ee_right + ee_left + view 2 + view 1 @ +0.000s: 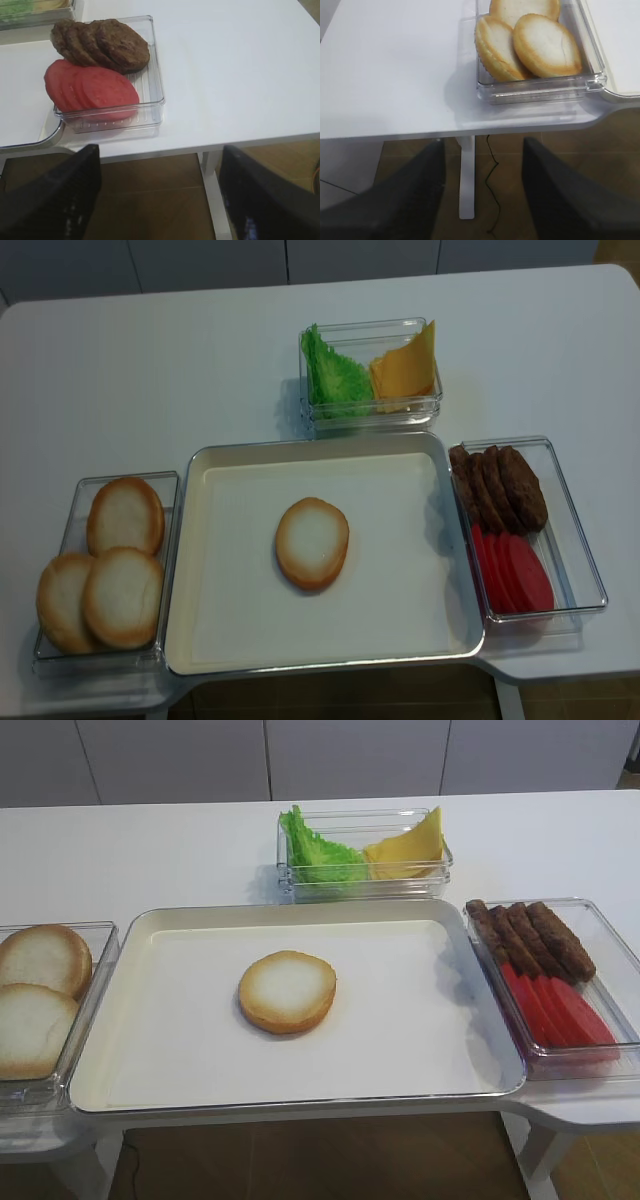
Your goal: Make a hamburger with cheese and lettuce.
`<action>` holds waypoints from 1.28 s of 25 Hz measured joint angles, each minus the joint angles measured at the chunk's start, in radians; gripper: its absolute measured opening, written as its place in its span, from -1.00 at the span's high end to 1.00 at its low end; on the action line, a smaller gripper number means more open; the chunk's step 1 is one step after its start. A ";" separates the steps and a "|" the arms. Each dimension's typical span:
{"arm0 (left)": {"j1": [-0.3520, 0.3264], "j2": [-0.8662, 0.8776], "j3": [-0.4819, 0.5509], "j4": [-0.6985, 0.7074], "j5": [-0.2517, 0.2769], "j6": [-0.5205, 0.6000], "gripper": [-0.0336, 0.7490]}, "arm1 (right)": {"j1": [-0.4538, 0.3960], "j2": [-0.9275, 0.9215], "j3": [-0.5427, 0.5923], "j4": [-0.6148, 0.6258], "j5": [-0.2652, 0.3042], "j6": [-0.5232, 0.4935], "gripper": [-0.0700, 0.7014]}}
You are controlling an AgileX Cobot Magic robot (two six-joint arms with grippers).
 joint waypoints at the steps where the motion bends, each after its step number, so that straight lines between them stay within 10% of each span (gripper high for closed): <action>1: 0.000 0.000 0.000 0.000 0.000 0.000 -0.03 | 0.000 0.000 0.000 0.000 0.000 0.000 -0.63; 32: -0.021 0.000 0.048 -0.095 -0.088 0.060 -0.03 | 0.000 0.000 0.000 0.000 0.000 0.000 -0.63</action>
